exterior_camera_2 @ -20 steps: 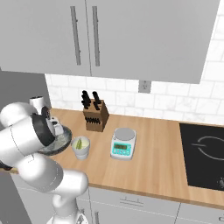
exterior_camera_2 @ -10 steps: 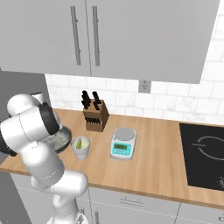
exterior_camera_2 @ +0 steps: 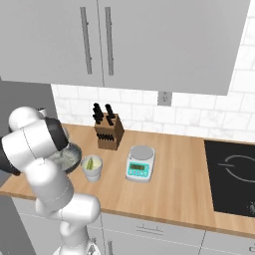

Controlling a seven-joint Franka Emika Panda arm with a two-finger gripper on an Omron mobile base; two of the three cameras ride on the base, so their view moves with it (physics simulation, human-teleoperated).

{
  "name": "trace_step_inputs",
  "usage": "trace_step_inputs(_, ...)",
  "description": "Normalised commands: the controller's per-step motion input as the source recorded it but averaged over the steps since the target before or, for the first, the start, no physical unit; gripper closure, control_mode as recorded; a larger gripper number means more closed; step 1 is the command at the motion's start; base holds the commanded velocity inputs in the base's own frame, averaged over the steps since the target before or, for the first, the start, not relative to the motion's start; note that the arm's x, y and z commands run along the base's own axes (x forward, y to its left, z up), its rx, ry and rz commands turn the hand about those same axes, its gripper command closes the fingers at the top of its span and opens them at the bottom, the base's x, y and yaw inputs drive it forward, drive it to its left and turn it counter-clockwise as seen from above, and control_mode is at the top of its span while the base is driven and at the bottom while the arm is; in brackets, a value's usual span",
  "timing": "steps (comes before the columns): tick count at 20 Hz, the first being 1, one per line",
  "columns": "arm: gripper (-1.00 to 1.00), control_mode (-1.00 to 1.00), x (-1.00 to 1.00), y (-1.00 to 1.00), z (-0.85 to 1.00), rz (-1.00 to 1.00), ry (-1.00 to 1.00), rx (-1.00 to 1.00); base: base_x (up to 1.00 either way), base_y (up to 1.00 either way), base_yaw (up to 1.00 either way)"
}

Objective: Grab a lemon wedge from the fridge and one ice cube from the ice bowl, and put them in the glass of lemonade.

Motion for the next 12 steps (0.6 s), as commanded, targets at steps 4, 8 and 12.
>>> trace_step_inputs(4,-1.00,-1.00,0.00,0.00,-0.42,0.00,-0.06,0.00,0.00,0.00,0.00)
trace_step_inputs(8,-1.00,-1.00,0.00,0.00,-0.13,0.00,-0.04,0.00,0.00,0.00,0.00)
trace_step_inputs(12,-1.00,-1.00,-0.01,0.00,0.00,0.00,-0.01,0.00,0.00,0.00,0.00)
